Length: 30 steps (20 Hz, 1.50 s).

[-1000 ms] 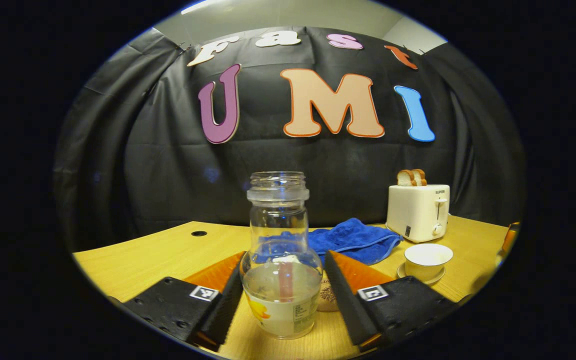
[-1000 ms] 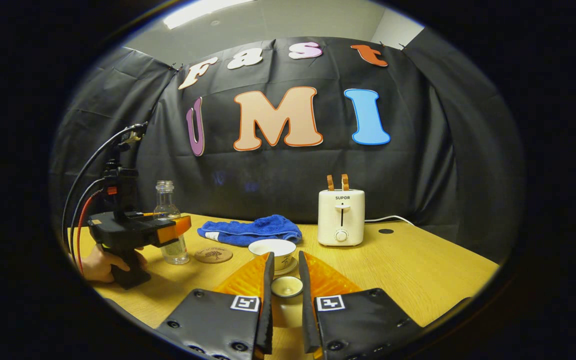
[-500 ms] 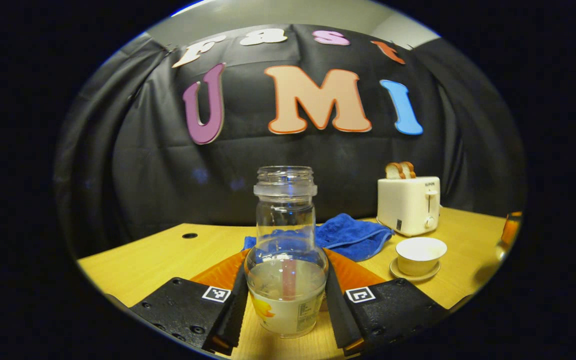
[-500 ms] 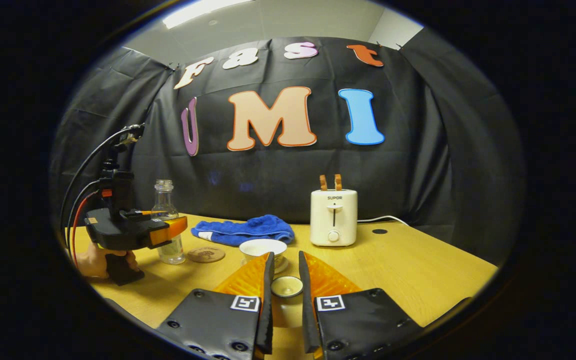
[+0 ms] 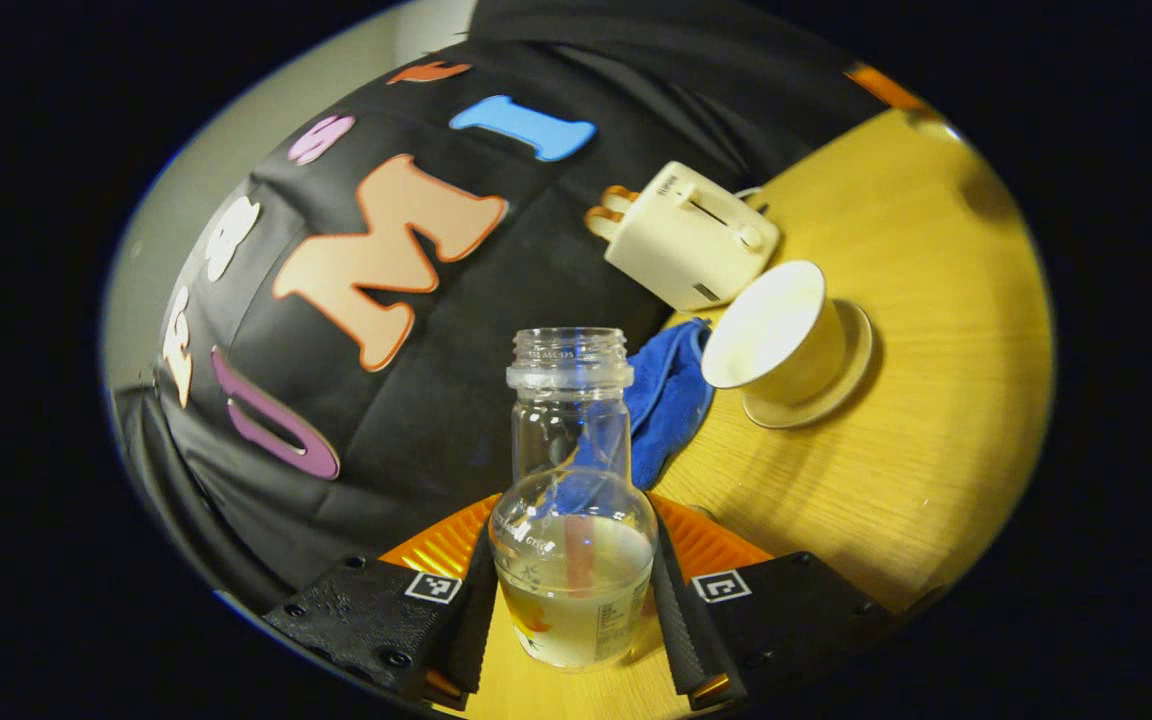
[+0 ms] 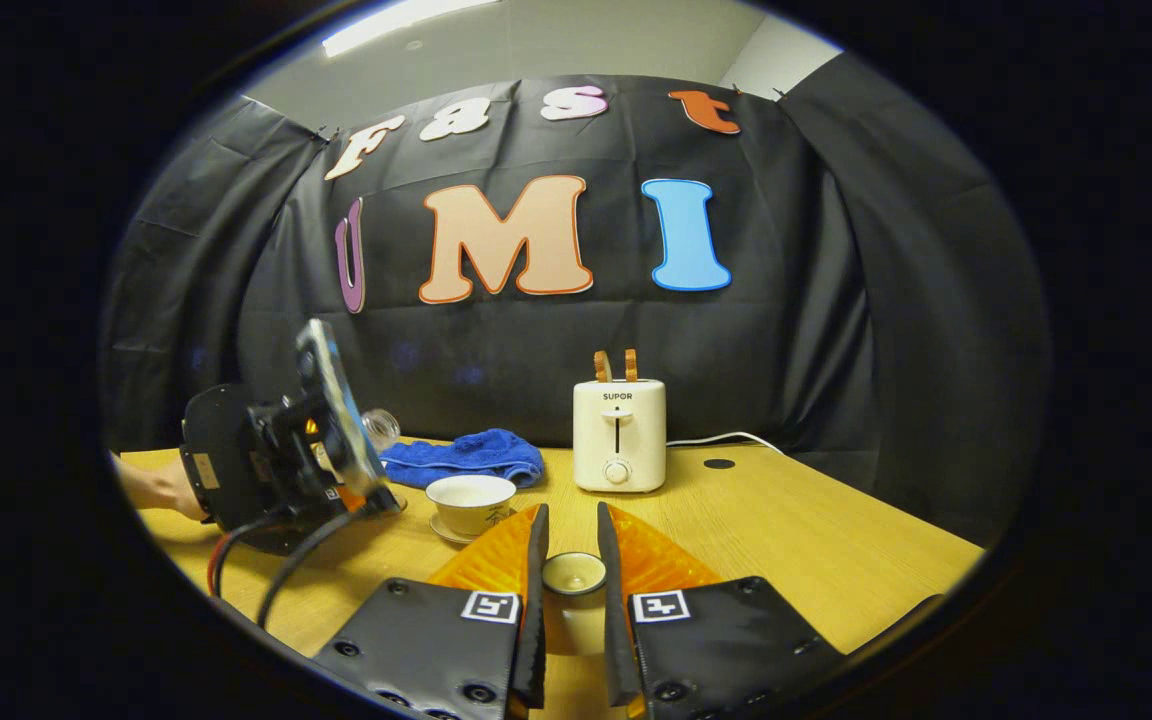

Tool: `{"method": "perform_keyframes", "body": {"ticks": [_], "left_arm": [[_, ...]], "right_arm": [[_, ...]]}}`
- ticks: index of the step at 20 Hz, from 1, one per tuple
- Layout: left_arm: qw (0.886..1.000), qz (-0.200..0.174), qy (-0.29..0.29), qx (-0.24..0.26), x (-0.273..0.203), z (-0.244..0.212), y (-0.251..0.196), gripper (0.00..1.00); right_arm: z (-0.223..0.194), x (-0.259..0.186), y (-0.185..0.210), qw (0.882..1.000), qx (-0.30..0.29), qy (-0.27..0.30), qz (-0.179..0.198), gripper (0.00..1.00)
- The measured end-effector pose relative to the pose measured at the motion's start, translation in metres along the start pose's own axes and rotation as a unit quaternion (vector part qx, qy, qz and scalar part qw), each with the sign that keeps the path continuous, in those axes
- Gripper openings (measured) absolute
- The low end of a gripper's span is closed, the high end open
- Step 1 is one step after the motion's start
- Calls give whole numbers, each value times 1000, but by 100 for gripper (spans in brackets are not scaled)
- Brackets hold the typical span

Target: Open the teacup lid with one hand, grasp the water bottle and pour water into the teacup with the other hand; after pouring, place the water bottle on the coaster and then close the teacup lid.

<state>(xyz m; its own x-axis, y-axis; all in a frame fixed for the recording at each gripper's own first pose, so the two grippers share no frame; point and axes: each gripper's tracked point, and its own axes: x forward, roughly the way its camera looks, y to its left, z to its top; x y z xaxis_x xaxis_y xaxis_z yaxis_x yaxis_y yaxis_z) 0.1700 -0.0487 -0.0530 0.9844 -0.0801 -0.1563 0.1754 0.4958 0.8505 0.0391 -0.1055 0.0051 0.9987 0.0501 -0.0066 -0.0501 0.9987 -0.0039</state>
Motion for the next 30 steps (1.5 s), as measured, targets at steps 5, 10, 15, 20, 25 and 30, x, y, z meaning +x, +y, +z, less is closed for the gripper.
{"method": "perform_keyframes", "body": {"ticks": [5,10,15,20,25,30], "left_arm": [[996,-25,11,90,3,-1,-15,69],[984,-41,15,170,-4,10,-35,68],[971,-46,16,234,-17,18,-57,68],[960,-63,29,271,-10,12,-57,68],[949,-68,42,306,-7,7,-52,68],[936,-67,44,342,-7,12,-45,68]], "right_arm": [[-1,3,-8,1000,0,0,-7,27],[0,2,-10,1000,-1,0,-7,27],[0,2,-18,1000,-1,0,-17,27],[0,2,-18,1000,-1,0,-18,27],[0,1,-18,1000,-1,0,-16,27],[0,2,-17,1000,0,0,-14,27]]}}
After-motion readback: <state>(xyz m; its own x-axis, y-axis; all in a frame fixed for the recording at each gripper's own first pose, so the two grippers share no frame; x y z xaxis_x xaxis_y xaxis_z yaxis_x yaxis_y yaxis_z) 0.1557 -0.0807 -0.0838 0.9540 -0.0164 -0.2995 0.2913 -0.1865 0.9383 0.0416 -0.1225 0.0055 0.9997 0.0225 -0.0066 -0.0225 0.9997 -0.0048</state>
